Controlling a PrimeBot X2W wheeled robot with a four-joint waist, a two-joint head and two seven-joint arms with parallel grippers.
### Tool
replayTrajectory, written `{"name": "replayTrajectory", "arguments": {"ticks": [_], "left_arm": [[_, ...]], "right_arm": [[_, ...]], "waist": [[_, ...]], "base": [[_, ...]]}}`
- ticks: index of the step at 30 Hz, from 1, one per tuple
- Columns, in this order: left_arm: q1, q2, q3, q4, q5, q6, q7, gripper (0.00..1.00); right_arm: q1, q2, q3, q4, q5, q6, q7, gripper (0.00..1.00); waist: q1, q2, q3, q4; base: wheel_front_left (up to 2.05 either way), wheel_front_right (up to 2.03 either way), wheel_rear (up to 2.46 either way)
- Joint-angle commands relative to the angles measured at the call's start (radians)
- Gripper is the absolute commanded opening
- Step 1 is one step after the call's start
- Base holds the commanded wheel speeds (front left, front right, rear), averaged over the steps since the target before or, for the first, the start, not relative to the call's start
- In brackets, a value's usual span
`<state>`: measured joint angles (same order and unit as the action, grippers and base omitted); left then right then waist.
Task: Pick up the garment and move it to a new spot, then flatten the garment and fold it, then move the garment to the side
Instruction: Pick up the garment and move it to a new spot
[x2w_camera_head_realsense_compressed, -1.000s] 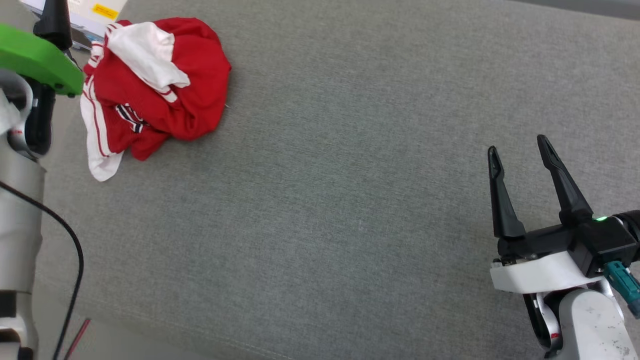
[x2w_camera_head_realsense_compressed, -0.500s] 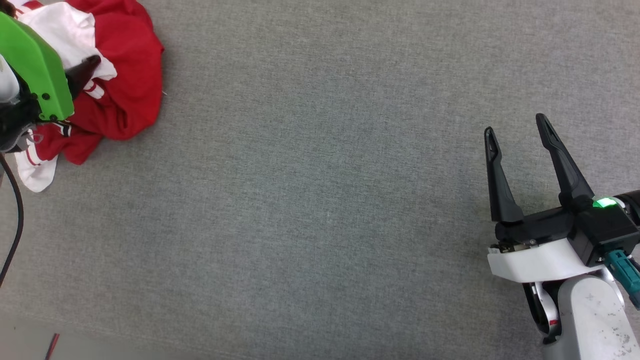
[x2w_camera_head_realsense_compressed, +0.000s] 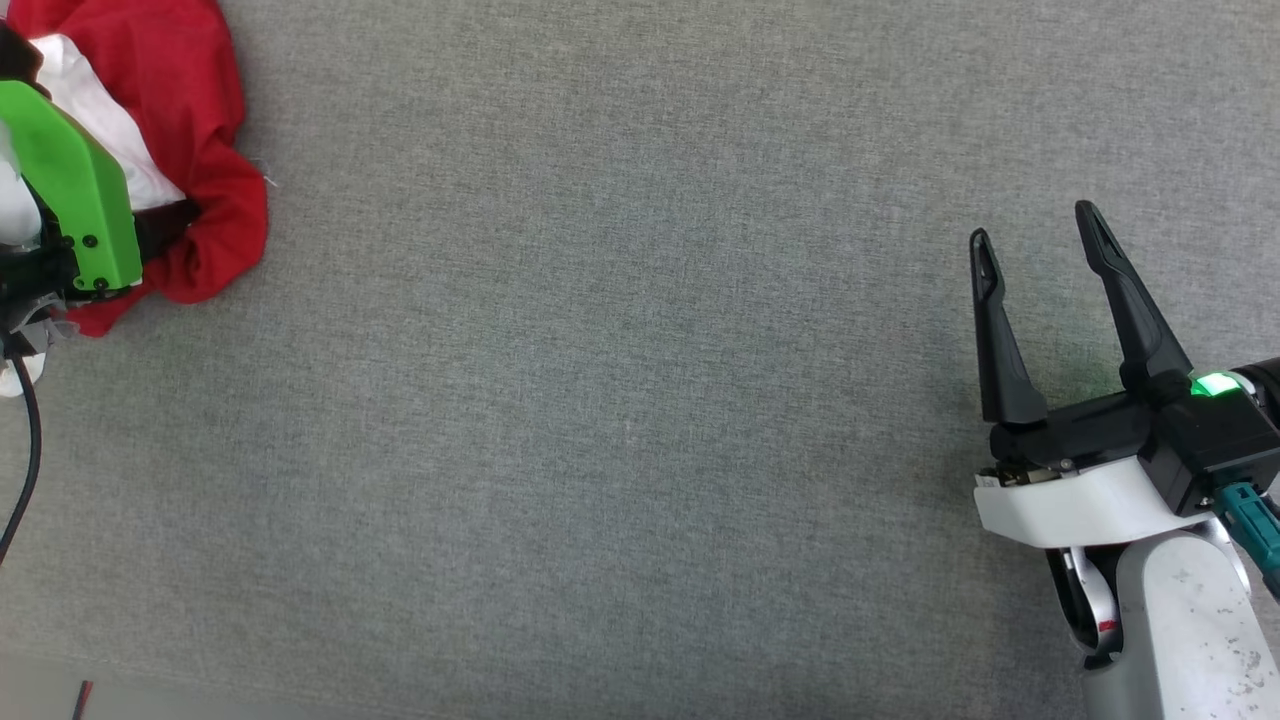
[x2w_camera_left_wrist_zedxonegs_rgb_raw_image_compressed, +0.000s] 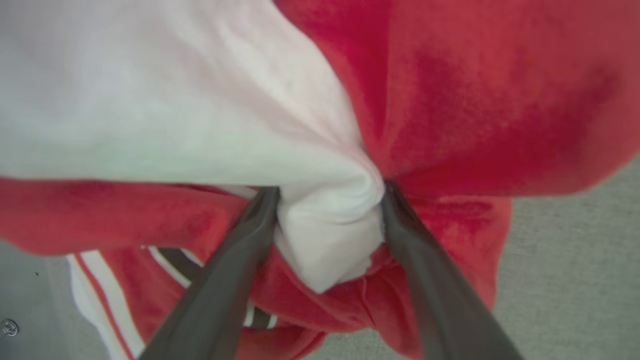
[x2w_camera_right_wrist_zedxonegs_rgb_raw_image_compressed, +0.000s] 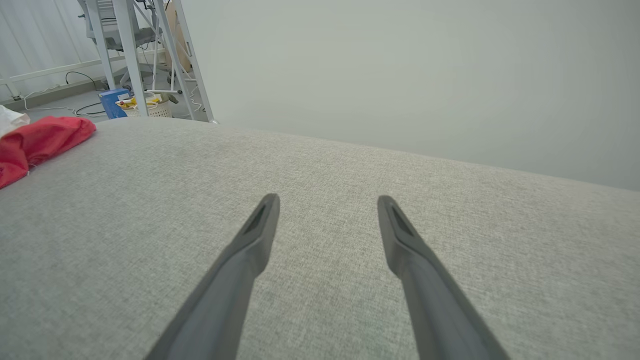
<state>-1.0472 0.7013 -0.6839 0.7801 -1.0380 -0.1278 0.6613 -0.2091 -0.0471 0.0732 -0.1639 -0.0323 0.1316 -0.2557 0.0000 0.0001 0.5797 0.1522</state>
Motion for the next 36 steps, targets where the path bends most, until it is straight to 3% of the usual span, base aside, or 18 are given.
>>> {"name": "replayTrajectory", "arguments": {"ticks": [1, 3, 5, 6, 19, 25, 30, 36], "left_arm": [[0.039, -0.026, -0.034, 0.022, -0.006, -0.003, 0.01, 1.0], [0.038, -0.026, -0.05, 0.029, -0.011, -0.003, -0.003, 1.0], [0.035, -0.02, -0.067, 0.03, -0.01, -0.003, -0.026, 0.15], [0.033, -0.017, -0.076, 0.029, -0.01, -0.003, -0.036, 0.0], [-0.099, 0.086, -0.223, -0.08, 0.053, -0.003, -0.303, 0.0], [-0.199, 0.107, -0.281, -0.132, 0.094, -0.003, -0.391, 0.0], [-0.288, 0.089, -0.352, -0.192, 0.162, -0.003, -0.445, 0.0], [-0.387, 0.007, -0.419, -0.256, 0.213, -0.003, -0.481, 0.0]], "right_arm": [[-0.022, -0.003, 0.002, 0.0, 0.001, -0.001, -0.006, 1.0], [-0.025, -0.003, 0.005, 0.003, 0.005, -0.001, -0.006, 1.0], [-0.026, -0.003, 0.004, 0.006, 0.012, -0.001, -0.006, 1.0], [-0.025, -0.003, 0.003, 0.007, 0.015, -0.001, -0.006, 1.0], [0.039, -0.003, -0.009, 0.034, 0.077, -0.001, -0.006, 1.0], [0.067, -0.003, -0.018, 0.037, 0.103, -0.001, -0.006, 1.0], [0.091, -0.003, -0.029, 0.041, 0.126, -0.001, -0.006, 1.0], [0.103, -0.003, -0.027, 0.044, 0.147, -0.001, -0.006, 1.0]], "waist": [[0.0, -0.0001, 0.0, -0.003], [0.0, -0.0001, -0.006, -0.006], [0.0, -0.0001, -0.016, -0.007], [0.0, -0.0001, -0.022, -0.007], [0.0, -0.0001, -0.19, 0.009], [0.0, -0.0001, -0.252, -0.003], [0.0, -0.0001, -0.289, -0.034], [0.0, -0.0001, -0.312, -0.101]], "base": [[0.0, 0.0, 0.0], [0.0, 0.0, 0.0], [0.0, 0.0, 0.0], [0.0, 0.0, 0.0], [0.0, 0.0, 0.0], [0.0, 0.0, 0.0], [0.0, 0.0, 0.0], [0.0, 0.0, 0.0]]}}
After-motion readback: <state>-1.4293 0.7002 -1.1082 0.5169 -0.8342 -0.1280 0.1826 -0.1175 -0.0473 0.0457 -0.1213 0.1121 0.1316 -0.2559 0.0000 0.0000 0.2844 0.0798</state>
